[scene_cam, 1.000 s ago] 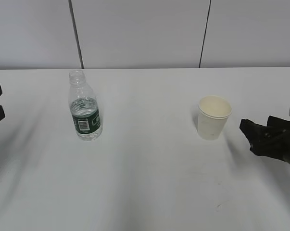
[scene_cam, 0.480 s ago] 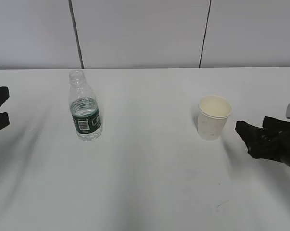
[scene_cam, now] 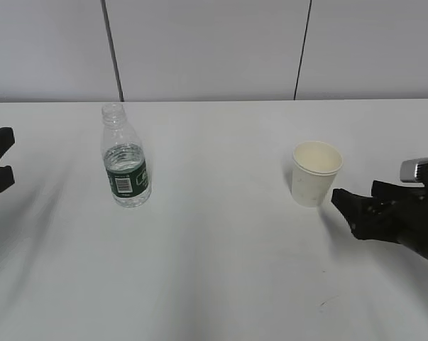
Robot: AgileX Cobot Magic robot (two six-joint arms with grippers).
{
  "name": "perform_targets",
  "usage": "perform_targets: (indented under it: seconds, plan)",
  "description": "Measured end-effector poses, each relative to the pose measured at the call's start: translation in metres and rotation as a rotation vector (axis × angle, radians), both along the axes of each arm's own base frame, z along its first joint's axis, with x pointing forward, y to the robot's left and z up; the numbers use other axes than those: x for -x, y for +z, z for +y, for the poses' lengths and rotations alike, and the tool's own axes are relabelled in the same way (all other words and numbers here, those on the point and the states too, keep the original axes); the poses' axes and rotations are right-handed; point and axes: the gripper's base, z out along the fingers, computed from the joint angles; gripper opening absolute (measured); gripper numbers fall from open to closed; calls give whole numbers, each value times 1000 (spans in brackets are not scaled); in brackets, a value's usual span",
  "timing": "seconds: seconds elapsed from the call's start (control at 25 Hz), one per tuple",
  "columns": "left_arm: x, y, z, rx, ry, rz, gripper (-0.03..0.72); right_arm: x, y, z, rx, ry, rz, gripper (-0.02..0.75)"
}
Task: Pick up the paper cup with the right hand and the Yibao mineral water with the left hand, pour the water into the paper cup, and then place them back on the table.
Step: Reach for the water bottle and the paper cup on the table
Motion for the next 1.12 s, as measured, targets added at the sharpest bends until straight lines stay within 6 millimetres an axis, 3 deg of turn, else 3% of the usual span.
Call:
perform_targets:
  seconds: [0.44,1.12]
  plan:
    - [0,0,0,0,0,-1,245,-33,-15,3,8,66,-20,644]
    - [1,-1,-3,-25,-36,0,245,-68,-35,11,-42,168,-26,645]
